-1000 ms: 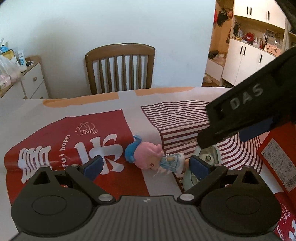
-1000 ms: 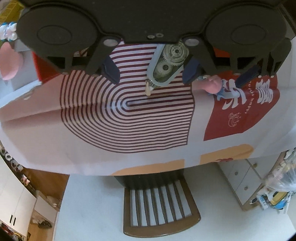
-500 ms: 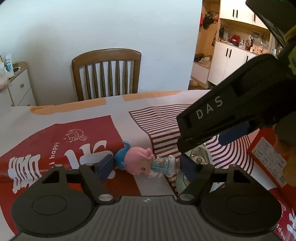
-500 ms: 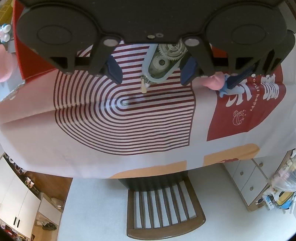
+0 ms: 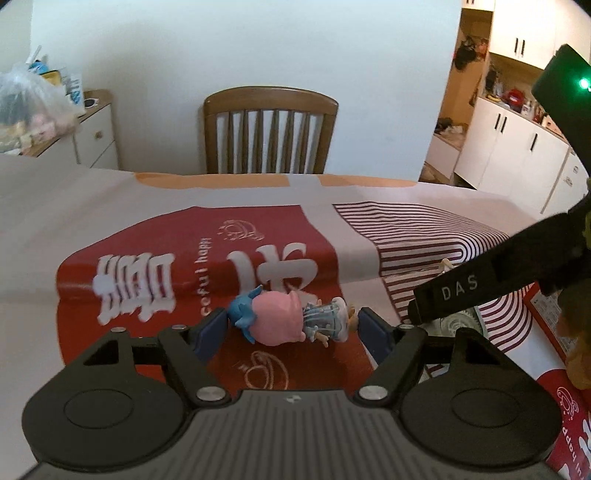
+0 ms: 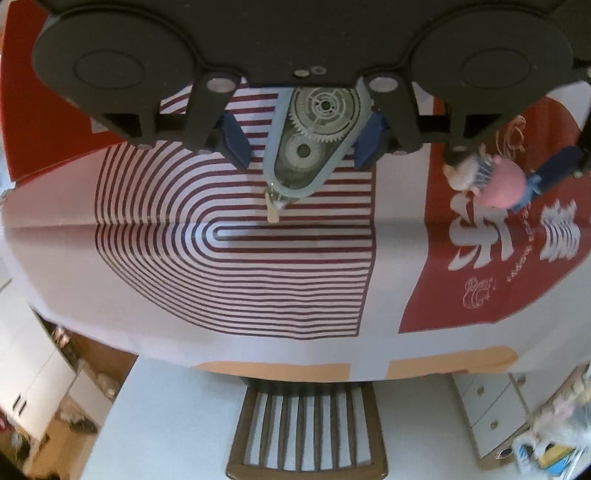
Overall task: Organize rigid objects
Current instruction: 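Grasp the pink-haired figurine with the left tool while the right tool grasps the tape dispenser, then carry the pink figurine and tape dispenser over the cardboard box, then lower the figurine and tape dispenser into the box and open both tools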
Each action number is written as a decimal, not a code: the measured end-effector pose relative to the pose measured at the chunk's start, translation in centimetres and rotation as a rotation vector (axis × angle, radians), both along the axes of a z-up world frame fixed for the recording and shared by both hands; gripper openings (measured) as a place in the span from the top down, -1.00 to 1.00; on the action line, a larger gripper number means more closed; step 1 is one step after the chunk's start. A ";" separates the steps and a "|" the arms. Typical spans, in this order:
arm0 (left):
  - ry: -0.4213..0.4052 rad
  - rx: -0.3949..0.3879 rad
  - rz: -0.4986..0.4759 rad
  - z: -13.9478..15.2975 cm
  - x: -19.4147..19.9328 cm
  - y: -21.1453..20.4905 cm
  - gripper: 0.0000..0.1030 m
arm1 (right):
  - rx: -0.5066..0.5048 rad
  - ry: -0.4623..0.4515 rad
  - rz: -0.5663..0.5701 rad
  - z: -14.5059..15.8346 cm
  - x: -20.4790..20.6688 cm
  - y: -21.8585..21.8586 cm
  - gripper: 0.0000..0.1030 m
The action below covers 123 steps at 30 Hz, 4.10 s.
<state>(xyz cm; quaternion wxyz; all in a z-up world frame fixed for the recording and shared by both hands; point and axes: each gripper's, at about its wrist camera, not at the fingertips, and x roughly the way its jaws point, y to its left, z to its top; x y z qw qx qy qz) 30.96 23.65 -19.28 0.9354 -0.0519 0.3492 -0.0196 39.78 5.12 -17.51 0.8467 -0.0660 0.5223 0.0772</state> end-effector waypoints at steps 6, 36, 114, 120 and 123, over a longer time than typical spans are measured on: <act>0.009 0.015 0.006 0.3 -1.0 -0.1 -0.37 | -0.010 -0.012 0.028 0.1 -0.8 0.2 0.09; -0.010 -0.002 -0.052 11.2 -9.6 -12.2 -0.35 | 0.202 -0.123 0.209 11.5 -12.3 -14.1 0.17; 0.126 0.084 -0.147 10.4 -6.0 -36.8 -0.45 | 0.327 -0.135 0.187 7.6 -11.1 -40.7 -0.16; 0.078 0.055 -0.125 12.6 -8.1 -36.0 -0.45 | 0.356 -0.204 0.211 9.4 -13.6 -41.3 -0.23; 0.052 0.046 -0.114 13.5 -9.1 -35.6 -0.45 | 0.363 -0.236 0.224 10.0 -14.9 -41.5 -0.25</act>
